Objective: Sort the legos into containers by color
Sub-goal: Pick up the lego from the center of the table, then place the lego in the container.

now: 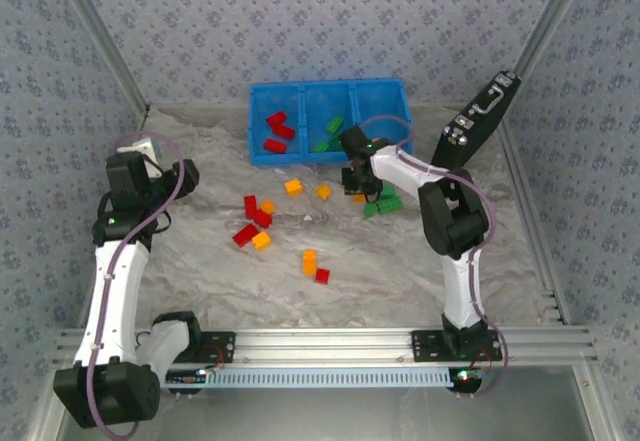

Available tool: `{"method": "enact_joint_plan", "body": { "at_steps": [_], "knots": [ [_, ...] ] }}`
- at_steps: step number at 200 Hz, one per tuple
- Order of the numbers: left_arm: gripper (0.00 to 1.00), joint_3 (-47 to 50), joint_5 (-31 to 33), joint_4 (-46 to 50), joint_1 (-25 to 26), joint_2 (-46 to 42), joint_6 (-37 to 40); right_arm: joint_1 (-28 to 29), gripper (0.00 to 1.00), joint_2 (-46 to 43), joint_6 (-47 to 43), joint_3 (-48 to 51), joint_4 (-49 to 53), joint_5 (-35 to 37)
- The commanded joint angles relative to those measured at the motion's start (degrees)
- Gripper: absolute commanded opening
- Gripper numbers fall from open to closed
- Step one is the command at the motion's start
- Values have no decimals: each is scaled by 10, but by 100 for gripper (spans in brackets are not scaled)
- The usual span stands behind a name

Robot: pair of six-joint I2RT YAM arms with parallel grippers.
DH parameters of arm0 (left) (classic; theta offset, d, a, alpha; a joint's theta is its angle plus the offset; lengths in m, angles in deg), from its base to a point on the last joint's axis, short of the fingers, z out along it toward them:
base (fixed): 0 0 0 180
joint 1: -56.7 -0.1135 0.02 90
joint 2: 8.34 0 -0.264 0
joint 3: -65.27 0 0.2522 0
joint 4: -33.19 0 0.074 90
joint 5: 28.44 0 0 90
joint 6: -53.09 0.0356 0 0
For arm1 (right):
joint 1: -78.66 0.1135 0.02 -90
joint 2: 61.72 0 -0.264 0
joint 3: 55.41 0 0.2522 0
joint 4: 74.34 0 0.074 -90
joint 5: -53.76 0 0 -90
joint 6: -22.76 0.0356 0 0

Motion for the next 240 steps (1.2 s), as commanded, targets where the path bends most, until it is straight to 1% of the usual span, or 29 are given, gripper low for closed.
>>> {"method": "enact_joint_plan", "body": {
  "at_steps": [1,22,49,70,86,93,104,117,133,151,169,189,219,240],
  "knots": [
    [76,7,9,-10,-2,-1,7,-30,28,-50,-41,-57,18,32],
    [76,8,1,-11,-2,3,3,-49,28,-38,-66,-105,5,41],
    [75,14,-27,-17,7,19,-32,-72,28,18,-91,-189,0,49],
    [74,13,1,3,52,50,-53,-92,28,70,-99,-249,-11,52],
    [74,9,12,6,89,65,-72,-105,29,105,-99,-284,-25,46],
    [74,10,19,4,102,69,-81,-110,30,120,-97,-301,-26,41],
    [74,11,23,-3,116,74,-94,-117,36,144,-92,-328,-22,30],
    [74,7,24,-4,126,84,-107,-123,52,157,-83,-339,-33,9],
    [74,2,28,-9,137,98,-119,-122,65,150,-81,-323,-64,-21],
    [74,-2,24,-19,155,126,-131,-113,75,125,-87,-295,-86,-24],
    [74,-17,18,-14,167,166,-136,-101,77,88,-97,-256,-106,-33],
    [74,-28,9,-16,171,190,-136,-85,79,19,-119,-170,-157,-34],
    [75,-21,13,-25,173,180,-136,-56,80,-74,-158,-58,-206,-58],
    [75,-13,14,-24,173,164,-134,-26,80,-114,-192,8,-214,-58]
  ]
}}
